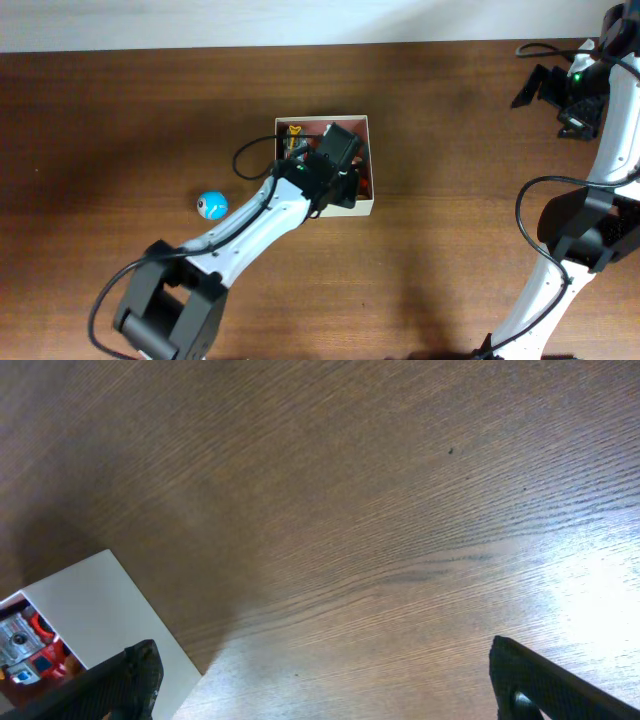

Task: Pack container
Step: 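Lower the teddy bear into the box front and press it down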

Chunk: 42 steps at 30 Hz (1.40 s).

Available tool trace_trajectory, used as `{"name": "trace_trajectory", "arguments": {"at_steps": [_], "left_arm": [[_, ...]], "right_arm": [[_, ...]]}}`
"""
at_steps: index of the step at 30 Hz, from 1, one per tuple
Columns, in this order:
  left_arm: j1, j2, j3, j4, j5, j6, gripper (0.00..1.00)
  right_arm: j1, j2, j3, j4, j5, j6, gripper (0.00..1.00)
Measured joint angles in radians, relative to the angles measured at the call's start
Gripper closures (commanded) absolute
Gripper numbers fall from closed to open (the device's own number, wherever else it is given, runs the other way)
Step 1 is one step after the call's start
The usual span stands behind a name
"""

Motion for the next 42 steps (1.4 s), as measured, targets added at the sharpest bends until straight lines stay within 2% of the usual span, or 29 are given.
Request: {"name": "trace_trajectory", "arguments": {"at_steps": [10, 21, 35, 42], "left_arm": [[0.022, 0.010, 0.014, -0.027, -0.008, 0.018, 0.86], [0.104, 0.000, 0.064, -0.138, -0.012, 0.012, 0.87], [0.117, -0.050, 0.064, -0.286, -0.077, -0.005, 0.86], [0.117, -0.050, 0.064, -0.261, -0.114, -0.005, 0.86]], "right_arm": [[0.000, 0.000, 0.000, 0.000, 0.000, 0.000, 0.01], [0.000, 0.000, 0.000, 0.000, 0.000, 0.000, 0.01], [0.000, 0.000, 0.000, 0.000, 0.000, 0.000, 0.01], [0.000, 0.000, 0.000, 0.000, 0.000, 0.000, 0.01]]}}
